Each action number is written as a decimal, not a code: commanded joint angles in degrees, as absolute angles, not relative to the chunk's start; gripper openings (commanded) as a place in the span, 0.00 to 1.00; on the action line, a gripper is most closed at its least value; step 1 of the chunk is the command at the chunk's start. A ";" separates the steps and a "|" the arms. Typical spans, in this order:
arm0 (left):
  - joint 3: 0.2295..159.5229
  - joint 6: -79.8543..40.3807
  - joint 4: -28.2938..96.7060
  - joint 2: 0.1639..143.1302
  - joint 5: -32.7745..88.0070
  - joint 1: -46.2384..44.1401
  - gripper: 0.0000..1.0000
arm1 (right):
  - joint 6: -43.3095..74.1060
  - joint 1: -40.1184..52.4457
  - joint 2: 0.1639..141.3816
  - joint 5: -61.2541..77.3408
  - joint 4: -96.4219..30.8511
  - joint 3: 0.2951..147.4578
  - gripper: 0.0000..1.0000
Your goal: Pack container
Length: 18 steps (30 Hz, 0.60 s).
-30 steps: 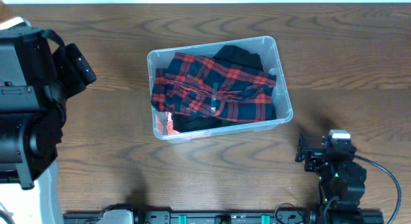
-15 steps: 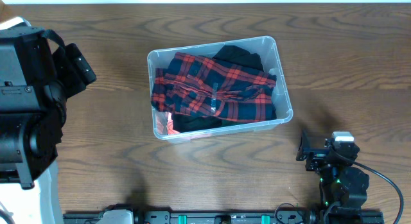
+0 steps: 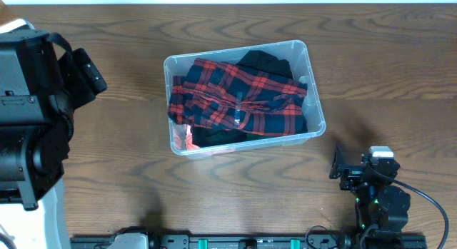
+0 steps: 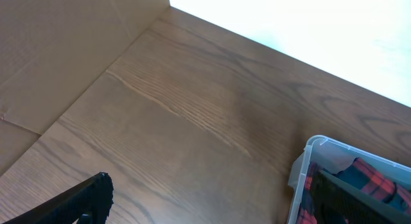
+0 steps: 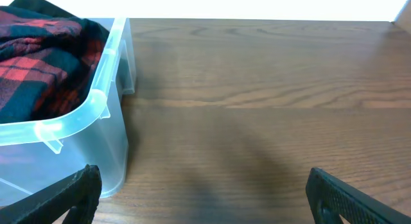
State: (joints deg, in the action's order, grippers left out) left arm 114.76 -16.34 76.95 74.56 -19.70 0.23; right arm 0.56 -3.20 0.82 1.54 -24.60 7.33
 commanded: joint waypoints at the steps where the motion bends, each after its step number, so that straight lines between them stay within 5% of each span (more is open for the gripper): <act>1: 114.87 -16.60 77.12 74.74 -20.21 0.43 0.98 | -0.27 -3.36 0.38 1.93 -24.60 7.11 0.99; 11: 113.34 -16.19 79.37 70.91 -18.83 0.71 0.98 | -0.30 -3.36 0.38 1.91 -24.60 7.11 0.99; 18: 94.35 -7.42 62.02 59.27 -6.35 5.10 0.98 | -0.30 -3.36 0.38 1.93 -24.60 7.11 0.99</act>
